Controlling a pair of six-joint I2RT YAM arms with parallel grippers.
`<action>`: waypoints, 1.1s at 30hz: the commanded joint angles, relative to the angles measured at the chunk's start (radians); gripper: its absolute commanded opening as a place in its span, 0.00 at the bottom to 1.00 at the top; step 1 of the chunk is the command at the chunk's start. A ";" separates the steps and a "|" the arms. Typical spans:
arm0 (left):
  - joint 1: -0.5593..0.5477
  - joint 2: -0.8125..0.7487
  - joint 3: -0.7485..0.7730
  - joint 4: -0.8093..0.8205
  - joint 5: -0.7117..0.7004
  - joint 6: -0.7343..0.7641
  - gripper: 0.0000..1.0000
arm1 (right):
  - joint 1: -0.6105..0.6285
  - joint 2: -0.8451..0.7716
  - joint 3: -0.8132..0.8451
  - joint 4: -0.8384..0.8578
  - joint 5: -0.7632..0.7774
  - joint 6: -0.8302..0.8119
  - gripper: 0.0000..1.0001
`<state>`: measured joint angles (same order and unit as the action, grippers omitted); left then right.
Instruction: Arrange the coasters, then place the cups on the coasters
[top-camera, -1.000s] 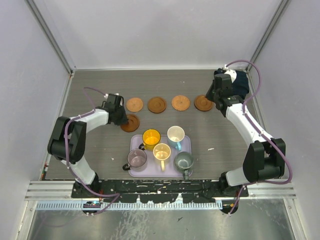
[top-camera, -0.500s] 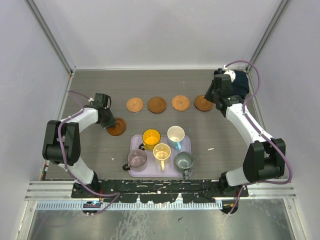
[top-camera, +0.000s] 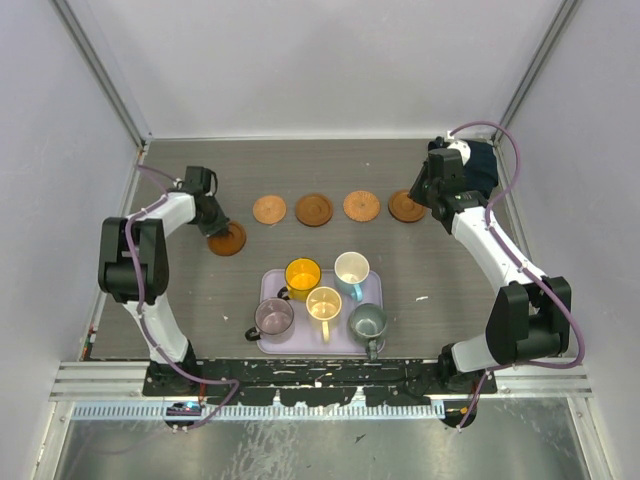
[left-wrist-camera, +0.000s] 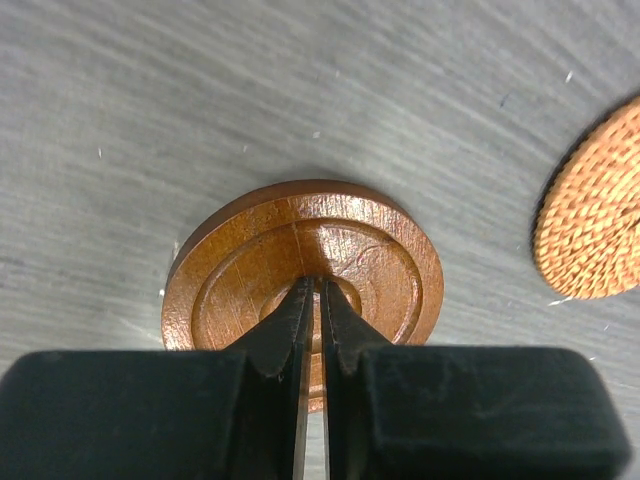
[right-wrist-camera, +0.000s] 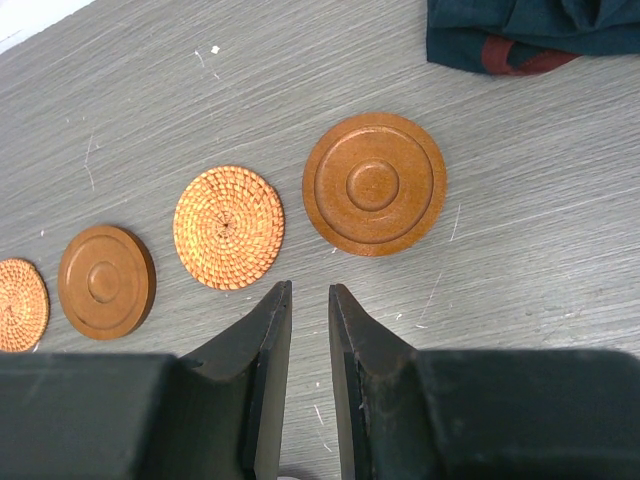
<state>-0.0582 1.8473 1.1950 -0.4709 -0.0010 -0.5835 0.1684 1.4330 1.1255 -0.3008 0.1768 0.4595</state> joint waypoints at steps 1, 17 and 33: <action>0.028 0.064 0.088 -0.012 -0.003 0.014 0.09 | 0.003 -0.025 0.017 0.022 -0.002 0.005 0.28; 0.088 0.220 0.290 -0.003 0.075 0.017 0.09 | 0.003 -0.007 0.019 0.024 0.001 0.007 0.27; 0.086 0.319 0.385 0.022 0.142 -0.004 0.10 | 0.005 -0.005 0.010 0.028 0.010 -0.002 0.27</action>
<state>0.0227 2.1220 1.5566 -0.4603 0.1356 -0.5877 0.1684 1.4334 1.1255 -0.3019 0.1776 0.4591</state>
